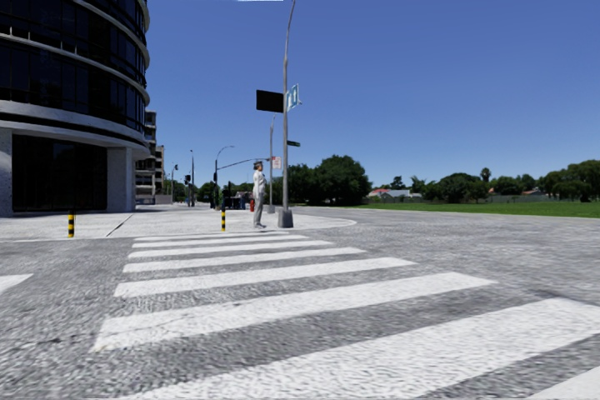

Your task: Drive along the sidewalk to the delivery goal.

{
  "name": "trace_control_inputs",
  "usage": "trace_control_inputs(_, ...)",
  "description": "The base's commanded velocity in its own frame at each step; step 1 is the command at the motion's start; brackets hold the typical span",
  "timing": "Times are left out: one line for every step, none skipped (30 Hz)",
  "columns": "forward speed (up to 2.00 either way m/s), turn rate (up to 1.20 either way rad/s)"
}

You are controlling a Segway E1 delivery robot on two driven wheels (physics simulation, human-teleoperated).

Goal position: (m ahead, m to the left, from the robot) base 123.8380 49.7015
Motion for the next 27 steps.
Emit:
trace_control_inputs(1.85,0.47)
trace_control_inputs(1.81,0.47)
trace_control_inputs(1.81,0.47)
trace_control_inputs(1.76,0.47)
trace_control_inputs(1.67,0.47)
trace_control_inputs(1.59,0.47)
trace_control_inputs(1.53,0.47)
trace_control_inputs(1.53,0.47)
trace_control_inputs(1.49,0.47)
trace_control_inputs(1.47,0.47)
trace_control_inputs(1.45,0.47)
trace_control_inputs(1.45,0.47)
trace_control_inputs(1.43,0.47)
trace_control_inputs(1.42,0.47)
trace_control_inputs(1.41,0.47)
trace_control_inputs(1.39,0.47)
trace_control_inputs(1.39,0.47)
trace_control_inputs(1.35,0.47)
trace_control_inputs(1.34,0.47)
trace_control_inputs(1.34,0.47)
trace_control_inputs(1.34,0.47)
trace_control_inputs(1.34,0.47)
trace_control_inputs(1.34,0.47)
trace_control_inputs(1.34,0.47)
trace_control_inputs(1.34,0.47)
trace_control_inputs(1.34,0.47)
trace_control_inputs(1.34,0.47)
